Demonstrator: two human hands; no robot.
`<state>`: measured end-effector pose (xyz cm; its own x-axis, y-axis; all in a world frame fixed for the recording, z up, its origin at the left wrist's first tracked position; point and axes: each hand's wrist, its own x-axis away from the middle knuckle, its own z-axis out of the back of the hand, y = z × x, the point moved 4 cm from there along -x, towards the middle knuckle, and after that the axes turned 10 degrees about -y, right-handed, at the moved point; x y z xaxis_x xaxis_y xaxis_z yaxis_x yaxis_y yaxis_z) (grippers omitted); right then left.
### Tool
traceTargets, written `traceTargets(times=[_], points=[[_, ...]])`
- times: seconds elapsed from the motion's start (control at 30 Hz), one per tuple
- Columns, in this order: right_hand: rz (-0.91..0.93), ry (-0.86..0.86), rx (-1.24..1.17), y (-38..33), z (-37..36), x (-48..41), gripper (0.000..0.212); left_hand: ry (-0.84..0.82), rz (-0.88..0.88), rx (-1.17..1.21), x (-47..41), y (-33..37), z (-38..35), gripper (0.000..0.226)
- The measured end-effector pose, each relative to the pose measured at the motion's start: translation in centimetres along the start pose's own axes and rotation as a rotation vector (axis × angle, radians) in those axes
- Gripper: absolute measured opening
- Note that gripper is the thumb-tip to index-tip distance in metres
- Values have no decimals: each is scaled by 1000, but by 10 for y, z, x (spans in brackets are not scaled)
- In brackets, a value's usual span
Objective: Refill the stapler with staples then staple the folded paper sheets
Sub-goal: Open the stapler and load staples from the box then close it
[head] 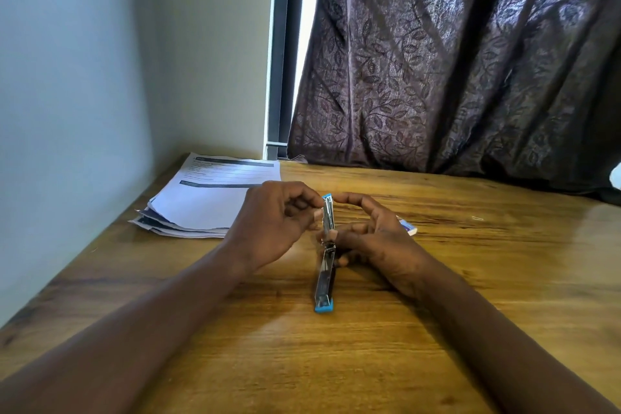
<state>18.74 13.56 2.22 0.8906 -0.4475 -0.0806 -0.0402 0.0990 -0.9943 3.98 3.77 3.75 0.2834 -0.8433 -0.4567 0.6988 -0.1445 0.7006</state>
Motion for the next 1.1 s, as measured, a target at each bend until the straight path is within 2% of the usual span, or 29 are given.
traceTargets(times=[0.33, 0.87, 1.1], points=[[16, -54, -32, 2, -3, -1, 56, -9, -50, -134, 1, 2, -2, 16], [5, -44, -54, 4, -2, -4, 56, -17, 20, -80, 0, -4, -5, 9], [-1, -59, -46, 6, -1, -6, 57, -44, 36, -153, 0, -5, -6, 10]])
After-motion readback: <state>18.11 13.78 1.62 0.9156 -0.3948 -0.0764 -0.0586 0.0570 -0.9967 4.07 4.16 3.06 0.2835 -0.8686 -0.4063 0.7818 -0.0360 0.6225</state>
